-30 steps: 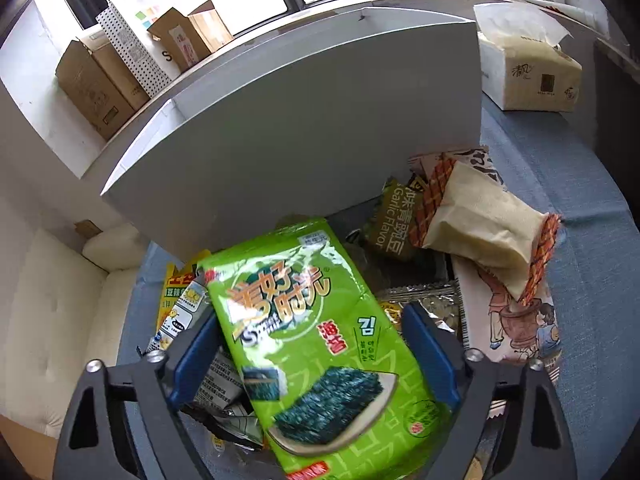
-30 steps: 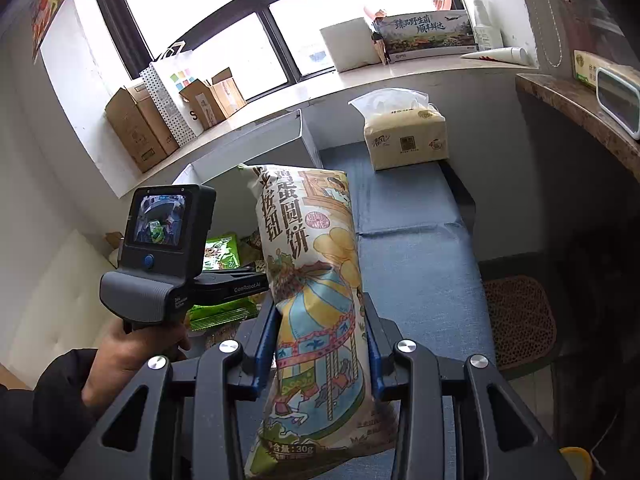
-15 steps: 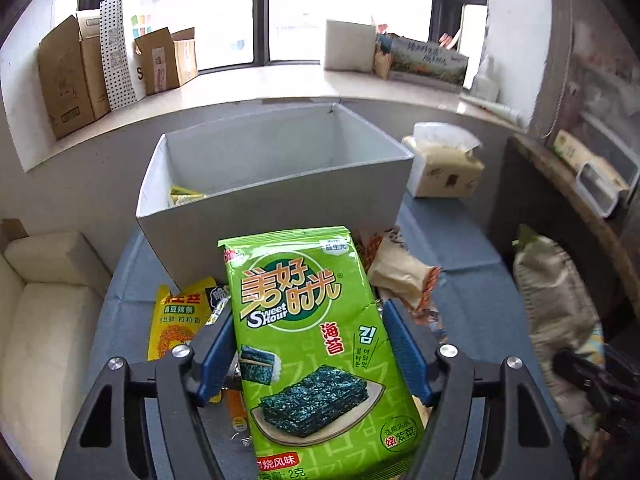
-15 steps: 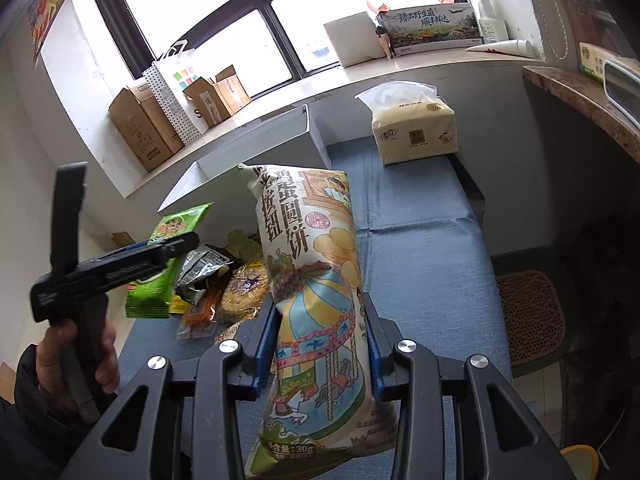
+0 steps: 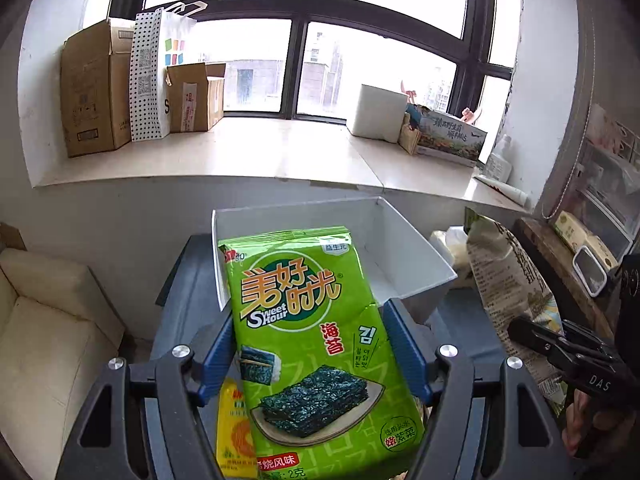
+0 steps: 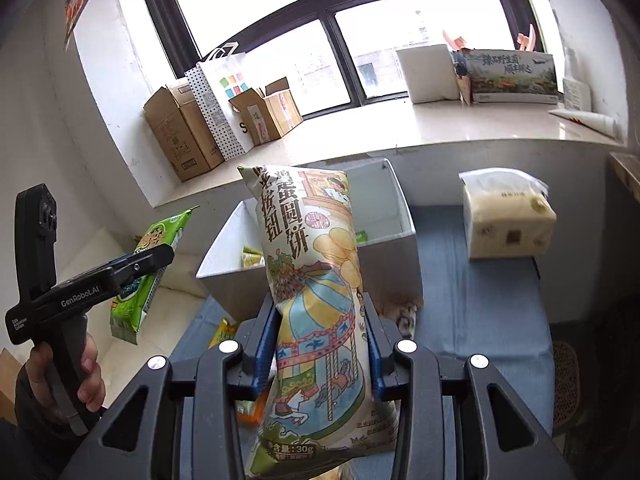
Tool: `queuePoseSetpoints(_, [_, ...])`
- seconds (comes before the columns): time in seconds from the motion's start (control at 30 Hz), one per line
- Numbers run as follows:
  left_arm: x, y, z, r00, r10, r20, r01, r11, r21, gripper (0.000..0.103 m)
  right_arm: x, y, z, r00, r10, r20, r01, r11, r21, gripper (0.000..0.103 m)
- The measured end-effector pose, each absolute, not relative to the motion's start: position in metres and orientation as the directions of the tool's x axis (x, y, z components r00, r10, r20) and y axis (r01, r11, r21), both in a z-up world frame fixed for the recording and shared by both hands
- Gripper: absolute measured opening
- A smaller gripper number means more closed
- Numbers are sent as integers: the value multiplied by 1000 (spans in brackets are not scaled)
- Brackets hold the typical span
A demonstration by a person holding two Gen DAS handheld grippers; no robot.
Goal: Organize snacks
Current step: 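Drop both packs into the white box and open both tools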
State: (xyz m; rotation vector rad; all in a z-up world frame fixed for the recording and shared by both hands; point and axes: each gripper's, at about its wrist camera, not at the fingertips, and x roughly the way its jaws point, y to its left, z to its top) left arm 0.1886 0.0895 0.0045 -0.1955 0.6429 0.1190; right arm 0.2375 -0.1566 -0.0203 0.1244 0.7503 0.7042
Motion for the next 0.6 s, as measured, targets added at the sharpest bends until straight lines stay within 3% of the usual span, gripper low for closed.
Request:
queuePoseSetpoints(0.3, [318,114,-3,756,52,-652,-196,969,-151,77,373,-94,-23,509,521,-685,-481,832,276,41])
queuePoseSetpoints(0.33, [327,115,-8,748,49,-662,-196,969,-149,83,381,-87,-25,509,505,-697,-479,839,258,43])
queuePoseSetpoints(0.37, [334,116,-14,732,50,-679,-196,970,-140,90,388,-83,-26,514,497,-699,-477,843,249,53])
queuePoseSetpoints(0.4, [339,117,-20,712,82,-697,-222,968,-113,103,394,-80,-28,518,487,-703,-470,849,241,70])
queuePoseSetpoints(0.43, [341,119,-25,696,114,-709,-245,966,-85,103,399,-79,-31,520,469,-714,-452,860,236,103])
queuePoseSetpoints(0.6, [328,130,-38,684,100,-722,-243,965,-97,103,398,-96,-30,543,468,-697,-419,870,259,103])
